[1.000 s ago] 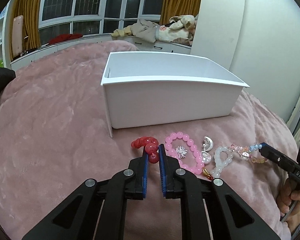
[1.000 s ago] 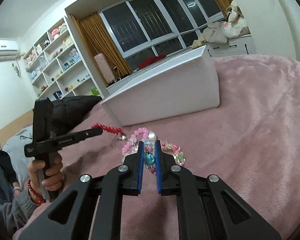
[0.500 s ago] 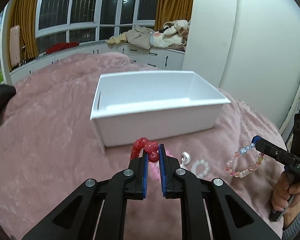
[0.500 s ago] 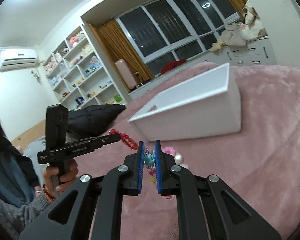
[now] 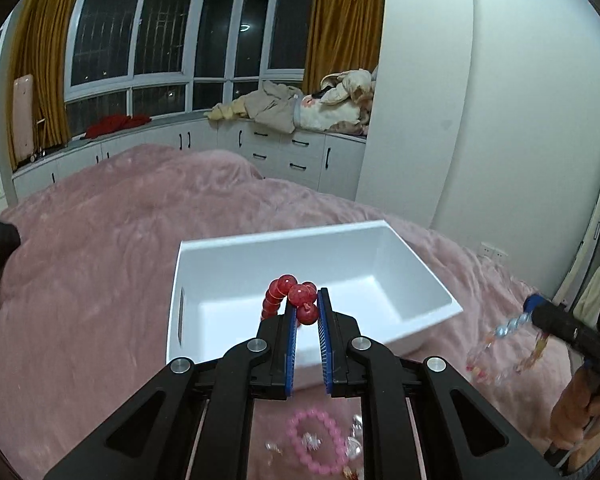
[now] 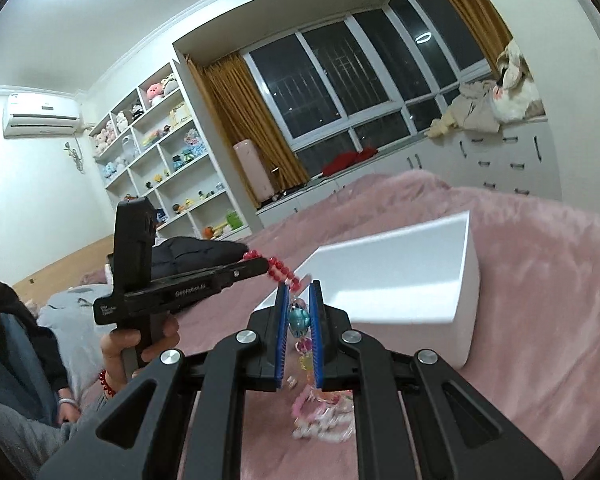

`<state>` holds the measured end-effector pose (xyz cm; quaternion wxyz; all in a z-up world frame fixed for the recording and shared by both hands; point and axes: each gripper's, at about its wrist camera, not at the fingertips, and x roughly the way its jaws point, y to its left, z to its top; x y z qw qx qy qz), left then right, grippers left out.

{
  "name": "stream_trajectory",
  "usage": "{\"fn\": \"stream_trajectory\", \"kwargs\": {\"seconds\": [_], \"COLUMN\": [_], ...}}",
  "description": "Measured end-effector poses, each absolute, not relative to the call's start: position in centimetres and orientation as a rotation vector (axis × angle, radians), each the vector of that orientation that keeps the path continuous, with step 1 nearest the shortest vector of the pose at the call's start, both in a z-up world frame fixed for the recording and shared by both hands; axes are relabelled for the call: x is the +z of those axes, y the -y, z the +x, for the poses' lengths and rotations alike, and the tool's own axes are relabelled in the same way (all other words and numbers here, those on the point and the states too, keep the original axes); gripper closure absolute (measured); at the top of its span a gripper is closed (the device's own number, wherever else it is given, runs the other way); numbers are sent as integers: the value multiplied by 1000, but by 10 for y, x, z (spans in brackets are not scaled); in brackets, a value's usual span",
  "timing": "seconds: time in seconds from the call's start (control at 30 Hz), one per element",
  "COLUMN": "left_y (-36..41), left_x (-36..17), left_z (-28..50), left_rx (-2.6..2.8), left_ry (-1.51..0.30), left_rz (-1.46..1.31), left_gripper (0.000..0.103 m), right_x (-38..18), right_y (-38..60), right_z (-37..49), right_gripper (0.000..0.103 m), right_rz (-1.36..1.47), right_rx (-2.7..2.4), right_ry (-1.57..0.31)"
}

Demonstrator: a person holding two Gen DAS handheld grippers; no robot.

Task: Organize jewelry
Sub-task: 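Lift both held bracelets and carry them over the white box, then open both tools to drop the bracelets into the white box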

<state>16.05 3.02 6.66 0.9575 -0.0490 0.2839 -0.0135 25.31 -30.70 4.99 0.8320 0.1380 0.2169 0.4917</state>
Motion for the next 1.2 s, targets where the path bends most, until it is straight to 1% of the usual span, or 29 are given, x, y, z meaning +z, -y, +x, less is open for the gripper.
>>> {"fn": "stream_trajectory", "kwargs": {"seconds": [0.13, 0.27, 0.37, 0.57, 0.7, 0.73, 0.77, 0.8, 0.83, 0.87, 0.93, 0.97, 1.0, 1.03, 1.07, 1.2], "left_y": [-39, -53, -63, -77, -79, -77, -77, -76, -76, -74, -69, -68, -67, -65, -63, -46], "left_x": [70, 65, 52, 3, -16, -18, -20, -20, -19, -16, -11, -8, -4, -1, 2, 8], "left_z": [170, 186, 204, 231, 242, 245, 245, 244, 240, 236, 227, 224, 217, 209, 203, 173], "left_rx": [-20, 0, 30, 39, 54, 64, 70, 75, 80, 82, 62, 56, 43, 31, 26, 23], "left_ry": [-559, -569, -592, -669, -714, -727, -736, -734, -713, -693, -686, -681, -670, -653, -643, -649], "left_rz": [-93, -102, -107, -122, -120, -119, -118, -121, -120, -115, -112, -118, -130, -141, -143, -95], "left_gripper": [88, 88, 88, 88, 87, 86, 70, 50, 44, 39, 38, 30, 18, 13, 11, 11], "right_x": [66, 68, 50, 0, -7, -4, -3, 0, 2, 4, 5, 4, 1, 1, 0, -3], "right_y": [292, 266, 246, 230, 227, 228, 230, 233, 238, 245, 261, 269, 277, 280, 284, 288], "right_z": [274, 308, 335, 358, 361, 357, 356, 351, 347, 339, 329, 325, 316, 310, 301, 268], "right_gripper": [92, 92, 92, 92, 92, 89, 73, 57, 24, 11, 7, 4, 4, 4, 4, 4], "right_rz": [285, 291, 304, 264, 223, 219, 216, 218, 233, 259, 329, 358, 383, 382, 370, 312], "right_rx": [1021, 1014, 998, 911, 877, 868, 863, 848, 834, 825, 835, 844, 853, 855, 853, 902], "right_ry": [-431, -439, -475, -538, -544, -531, -523, -506, -479, -438, -416, -414, -412, -411, -414, -478]}}
